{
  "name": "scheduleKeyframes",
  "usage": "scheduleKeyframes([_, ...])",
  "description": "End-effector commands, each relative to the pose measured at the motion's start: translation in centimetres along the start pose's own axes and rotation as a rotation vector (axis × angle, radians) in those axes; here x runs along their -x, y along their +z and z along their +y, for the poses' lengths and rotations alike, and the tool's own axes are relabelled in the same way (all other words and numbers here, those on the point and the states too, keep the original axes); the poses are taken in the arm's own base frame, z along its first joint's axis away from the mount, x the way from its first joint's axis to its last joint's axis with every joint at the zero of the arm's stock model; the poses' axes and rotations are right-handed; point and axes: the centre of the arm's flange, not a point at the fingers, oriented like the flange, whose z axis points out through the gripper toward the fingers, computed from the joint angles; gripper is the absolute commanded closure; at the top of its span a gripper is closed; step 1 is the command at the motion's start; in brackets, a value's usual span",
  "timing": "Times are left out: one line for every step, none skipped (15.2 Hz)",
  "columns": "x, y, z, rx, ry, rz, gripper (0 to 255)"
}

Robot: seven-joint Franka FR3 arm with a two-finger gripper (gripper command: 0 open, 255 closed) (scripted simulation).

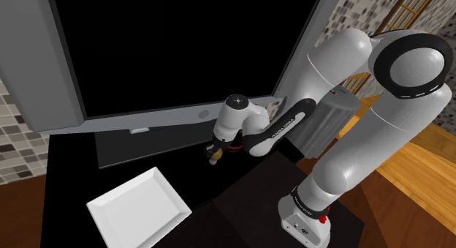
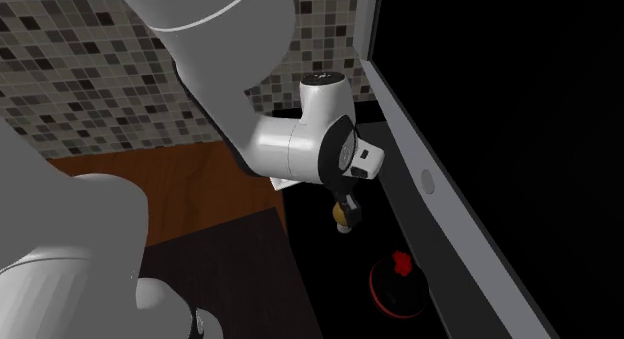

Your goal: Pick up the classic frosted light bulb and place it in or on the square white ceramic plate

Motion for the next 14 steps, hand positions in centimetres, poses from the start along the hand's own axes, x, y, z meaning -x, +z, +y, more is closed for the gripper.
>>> scheduleKeyframes([-0.2, -1.0, 0.2, -0.001, 0.001, -0.001, 255])
scheduleKeyframes([-0.3, -1.5, 0.2, -0.001, 0.001, -0.001, 255])
scheduleKeyframes([-0.4, -2.1, 0.3, -0.001, 0.001, -0.001, 255])
scheduleKeyframes([-0.5, -2.6, 0.4, -0.001, 0.001, -0.001, 255])
scheduleKeyframes([-0.5, -3.1, 0.4, -0.001, 0.001, -0.001, 255])
scheduleKeyframes([-0.6, -3.6, 0.5, -0.001, 0.001, -0.001, 255])
scheduleKeyframes([-0.7, -4.1, 0.6, -0.001, 0.001, -0.001, 255])
scheduleKeyframes([-0.7, -4.2, 0.6, -0.001, 0.001, -0.001, 255])
scheduleKeyframes([-0.6, -4.5, -0.7, -0.001, 0.001, -0.001, 255])
scheduleKeyframes([-0.5, -4.8, -2.0, -0.001, 0.001, -0.001, 255])
scheduleKeyframes([-0.5, -5.0, -3.3, -0.001, 0.001, -0.001, 255])
scheduleKeyframes([-0.4, -5.3, -4.6, -0.001, 0.001, -0.001, 255])
scheduleKeyframes([-0.3, -5.6, -5.9, -0.001, 0.001, -0.001, 255])
scheduleKeyframes([-0.2, -5.8, -7.1, -0.001, 0.001, -0.001, 255])
